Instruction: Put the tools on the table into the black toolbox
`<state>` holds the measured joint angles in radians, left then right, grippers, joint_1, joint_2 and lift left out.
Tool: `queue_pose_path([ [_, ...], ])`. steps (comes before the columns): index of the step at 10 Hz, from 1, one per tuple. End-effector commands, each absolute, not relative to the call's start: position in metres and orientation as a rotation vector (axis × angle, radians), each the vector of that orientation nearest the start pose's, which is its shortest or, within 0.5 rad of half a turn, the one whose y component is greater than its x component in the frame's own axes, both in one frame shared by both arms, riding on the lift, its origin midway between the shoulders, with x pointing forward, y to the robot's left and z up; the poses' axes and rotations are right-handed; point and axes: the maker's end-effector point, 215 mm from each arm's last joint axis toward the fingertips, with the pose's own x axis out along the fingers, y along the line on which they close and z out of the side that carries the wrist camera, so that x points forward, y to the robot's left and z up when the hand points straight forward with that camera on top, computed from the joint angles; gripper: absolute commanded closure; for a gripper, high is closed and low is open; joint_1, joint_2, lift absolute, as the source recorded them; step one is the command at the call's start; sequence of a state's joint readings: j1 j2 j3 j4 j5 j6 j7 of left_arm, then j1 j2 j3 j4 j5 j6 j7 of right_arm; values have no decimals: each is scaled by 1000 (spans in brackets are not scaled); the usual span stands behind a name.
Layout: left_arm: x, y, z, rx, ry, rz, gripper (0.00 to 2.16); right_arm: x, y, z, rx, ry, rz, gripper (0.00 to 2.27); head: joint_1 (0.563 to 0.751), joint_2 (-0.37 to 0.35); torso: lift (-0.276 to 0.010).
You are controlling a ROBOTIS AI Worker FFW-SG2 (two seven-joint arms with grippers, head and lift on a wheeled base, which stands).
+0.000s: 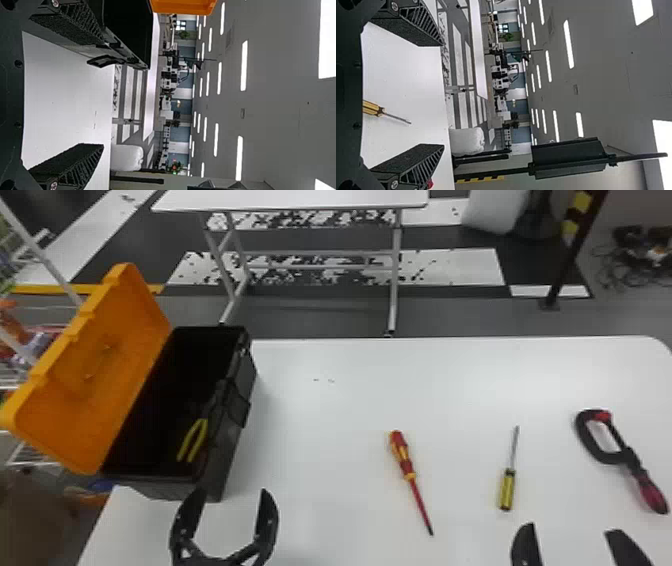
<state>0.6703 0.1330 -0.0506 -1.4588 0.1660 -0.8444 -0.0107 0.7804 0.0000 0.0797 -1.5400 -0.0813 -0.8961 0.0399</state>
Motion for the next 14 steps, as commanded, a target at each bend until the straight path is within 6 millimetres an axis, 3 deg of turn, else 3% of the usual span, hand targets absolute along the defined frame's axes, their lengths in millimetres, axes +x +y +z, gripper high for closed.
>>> queue_pose_path([
  [1,300,258,-448,-45,-61,-15,66,264,-199,-428,111,-81,32,90,695,128,-75],
  [10,301,259,-450,-45,-56,-15,66,261,-198,-422,113,-98,34,93,695,127,-75],
  [14,300,258,-451,-44,-56,-21,66,267,-173,-426,106,-69,97,90,695,154,-75],
])
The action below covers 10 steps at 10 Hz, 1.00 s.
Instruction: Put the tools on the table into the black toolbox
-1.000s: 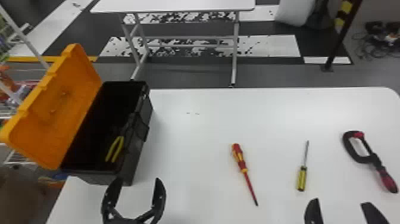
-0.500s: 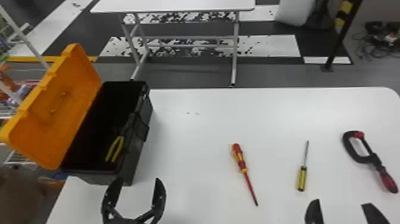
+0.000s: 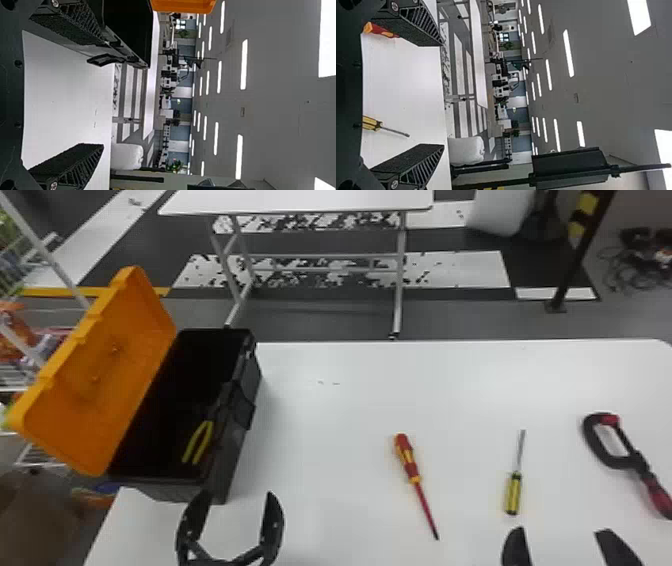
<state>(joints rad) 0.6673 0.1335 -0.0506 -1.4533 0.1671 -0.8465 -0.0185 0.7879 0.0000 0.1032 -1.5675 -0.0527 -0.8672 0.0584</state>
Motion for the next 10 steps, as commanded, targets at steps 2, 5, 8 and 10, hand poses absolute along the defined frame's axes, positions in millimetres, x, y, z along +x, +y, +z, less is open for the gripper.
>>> queue_pose_path([
  [2,300,258,-450,-43,-56,-23,66,277,-156,-427,89,-49,137,80,695,181,-75],
  [5,300,259,-453,-40,-50,-23,66,294,-124,-450,85,60,197,73,695,225,-75],
  [8,300,259,-454,-40,-49,-26,66,311,-97,-466,76,151,242,73,695,284,-75],
  [10,302,255,-453,-41,-53,-36,66,321,-84,-472,69,195,263,73,695,302,-75],
])
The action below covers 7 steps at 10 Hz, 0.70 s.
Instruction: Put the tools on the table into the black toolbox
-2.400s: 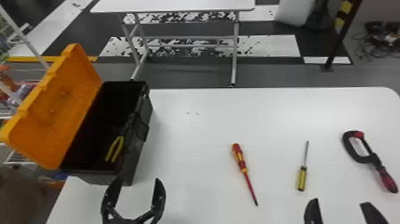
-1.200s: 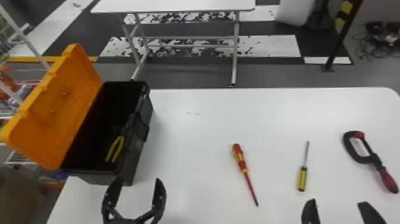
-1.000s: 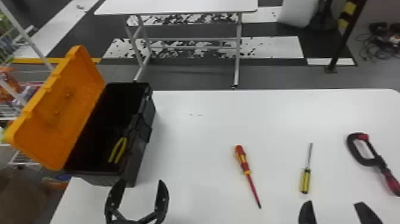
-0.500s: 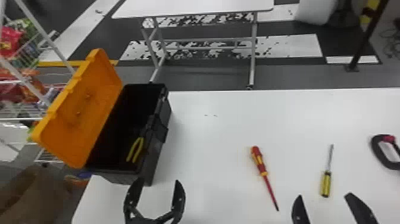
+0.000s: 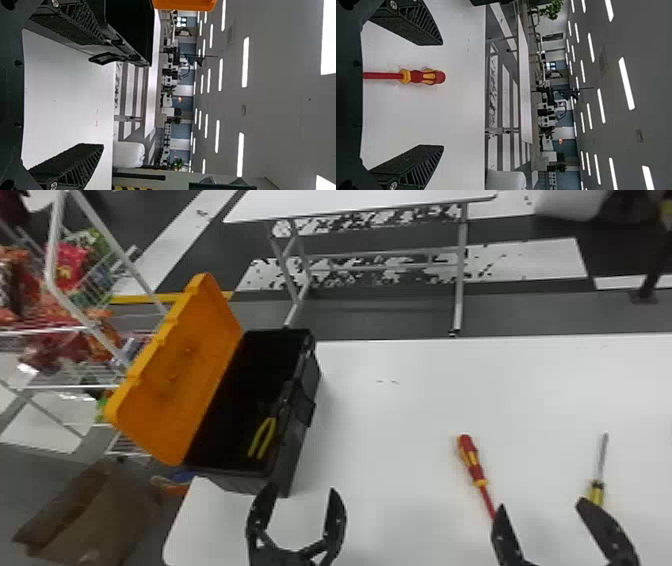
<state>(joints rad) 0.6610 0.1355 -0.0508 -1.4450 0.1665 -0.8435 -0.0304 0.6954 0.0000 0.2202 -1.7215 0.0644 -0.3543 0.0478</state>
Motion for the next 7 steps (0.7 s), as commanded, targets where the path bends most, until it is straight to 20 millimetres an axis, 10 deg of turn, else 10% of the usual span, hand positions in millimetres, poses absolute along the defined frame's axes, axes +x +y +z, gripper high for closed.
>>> queue_pose_path([
  [1,302,254,-453,-41,-51,-40,66,324,-76,-488,46,263,275,73,695,310,-75],
  [7,301,254,-452,-38,-51,-45,66,338,-37,-522,-41,464,304,80,695,350,-75],
])
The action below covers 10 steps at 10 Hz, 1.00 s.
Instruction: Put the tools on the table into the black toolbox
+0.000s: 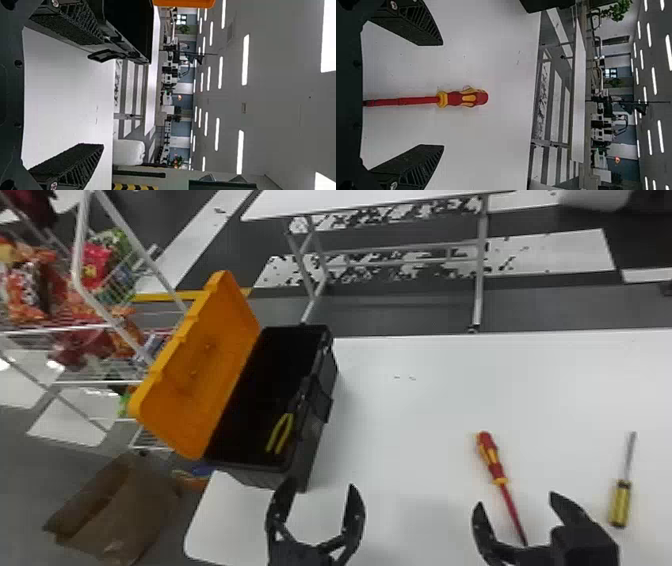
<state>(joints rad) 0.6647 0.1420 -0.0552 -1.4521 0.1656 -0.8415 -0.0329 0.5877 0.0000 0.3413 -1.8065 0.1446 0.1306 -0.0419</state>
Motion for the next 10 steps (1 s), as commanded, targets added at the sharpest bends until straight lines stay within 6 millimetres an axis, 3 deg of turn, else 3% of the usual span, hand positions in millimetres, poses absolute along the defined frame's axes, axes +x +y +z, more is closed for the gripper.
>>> queue_pose_path([
  [1,301,254,-451,-38,-52,-46,66,341,-33,-526,-54,493,308,93,695,350,-75],
  [6,300,249,-450,-36,-54,-61,66,343,-23,-535,-98,623,318,140,695,350,-75],
  [8,302,246,-449,-36,-55,-70,66,349,-47,-539,-134,691,263,144,695,350,-75],
  [10,302,244,-451,-35,-51,-79,66,354,-57,-546,-147,739,247,144,695,348,-75],
])
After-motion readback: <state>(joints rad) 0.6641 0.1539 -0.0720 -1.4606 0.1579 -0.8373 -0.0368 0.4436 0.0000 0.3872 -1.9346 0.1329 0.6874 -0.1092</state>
